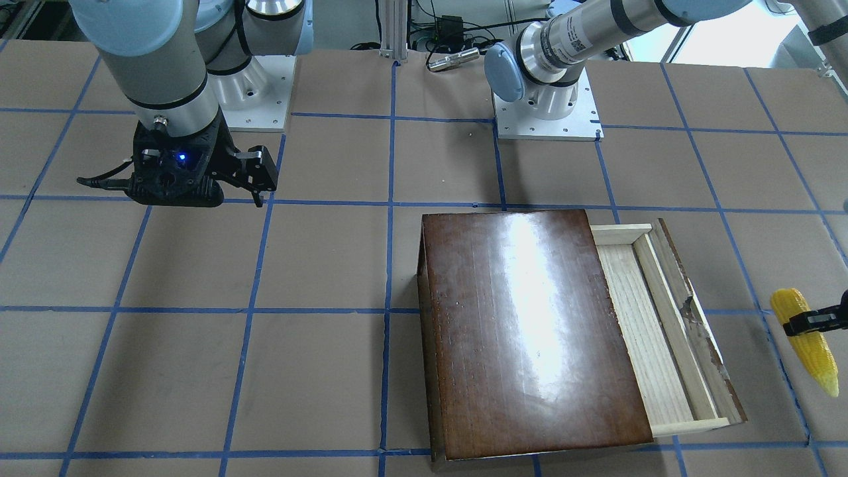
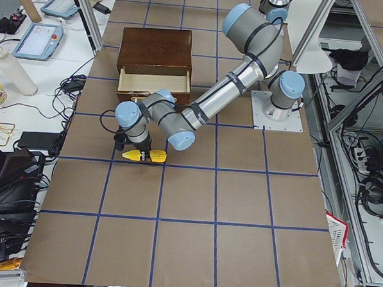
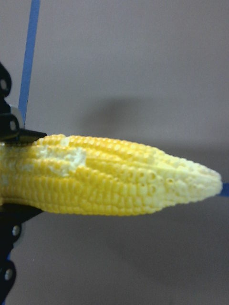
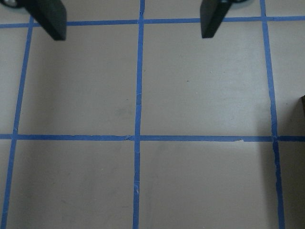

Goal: Open drawer and put corn inside
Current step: 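Lift the corn and carry it over the open drawer with the left gripper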

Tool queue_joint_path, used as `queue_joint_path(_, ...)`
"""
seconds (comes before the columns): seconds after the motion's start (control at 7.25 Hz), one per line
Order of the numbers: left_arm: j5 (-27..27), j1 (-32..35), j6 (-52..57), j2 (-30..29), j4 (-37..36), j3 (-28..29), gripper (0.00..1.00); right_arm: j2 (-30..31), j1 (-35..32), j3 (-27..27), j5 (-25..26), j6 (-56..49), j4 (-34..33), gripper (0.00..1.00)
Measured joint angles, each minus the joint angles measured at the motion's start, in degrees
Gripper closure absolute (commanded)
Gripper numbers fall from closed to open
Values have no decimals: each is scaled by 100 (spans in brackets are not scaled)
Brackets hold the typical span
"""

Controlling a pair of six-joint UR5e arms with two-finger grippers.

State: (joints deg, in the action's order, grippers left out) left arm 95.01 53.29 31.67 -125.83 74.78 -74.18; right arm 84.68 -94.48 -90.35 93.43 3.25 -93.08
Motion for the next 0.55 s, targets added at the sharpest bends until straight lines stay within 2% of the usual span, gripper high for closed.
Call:
queue_joint_path(0.28,-96,236,9,259,743,466,100,2,0,0,-6,0,-1,0)
queue_joint_path(0.55,-310,444,-6,581,1177,656,100,2,0,0,-9,0,-5,0)
